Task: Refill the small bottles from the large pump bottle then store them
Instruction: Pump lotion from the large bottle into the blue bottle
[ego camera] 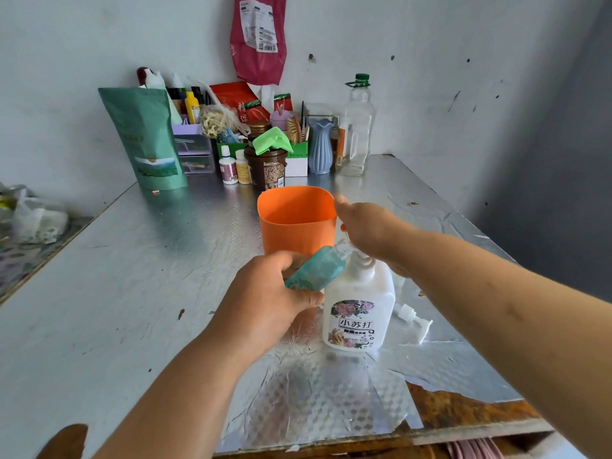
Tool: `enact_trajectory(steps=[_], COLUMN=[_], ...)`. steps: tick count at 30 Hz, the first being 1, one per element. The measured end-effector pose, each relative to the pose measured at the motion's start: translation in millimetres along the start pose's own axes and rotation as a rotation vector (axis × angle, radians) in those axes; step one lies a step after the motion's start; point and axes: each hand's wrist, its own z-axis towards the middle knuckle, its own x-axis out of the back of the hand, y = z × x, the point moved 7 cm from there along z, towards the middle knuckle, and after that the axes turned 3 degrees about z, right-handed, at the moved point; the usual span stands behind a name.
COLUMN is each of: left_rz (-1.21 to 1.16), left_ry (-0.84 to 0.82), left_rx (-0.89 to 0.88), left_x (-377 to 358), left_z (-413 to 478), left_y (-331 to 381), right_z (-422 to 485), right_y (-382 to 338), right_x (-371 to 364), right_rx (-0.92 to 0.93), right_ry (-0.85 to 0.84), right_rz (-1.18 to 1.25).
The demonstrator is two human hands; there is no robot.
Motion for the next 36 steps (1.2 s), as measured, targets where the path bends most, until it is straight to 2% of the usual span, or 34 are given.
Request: enact_trajectory(steps=[2,4,7,12,26,30,33,36], left_rz=[0.008,0.010,0.002,0.002,0.004,0.003,-0.001,0.002], left_ry=[-0.003,-0.001,0.003,0.014,0.003,-0.016,-0.010,0.005], left_rx=[0.008,0.006,-0.001,-0.021,-0.016,0.002,-0.009,-0.024], left_x=[0,0,2,6,4,1,1,4], left_z=[-1,-3,-4,-5,0,-2,-3,-3], left_y=[-1,0,3,8,4,1,1,4], right_z=[-1,-2,-10,-19,-7,-5,-7,-9], right_y=[4,6,-6,-19,-9,-2,-6,-8], right_x=[3,3,2,7,3,2,1,4], right_rx=[-0.045,-0.078,-0.004,0.090,0.041,-0.017,0.011,0.005], right_ry=[0.064,0.052,-0.033,-0.073,-0.049,0.017,-0.025,-0.034], right_rz=[0.087,0.119,0.026,-0.038,-0.178,-0.102,-0.095,0.053])
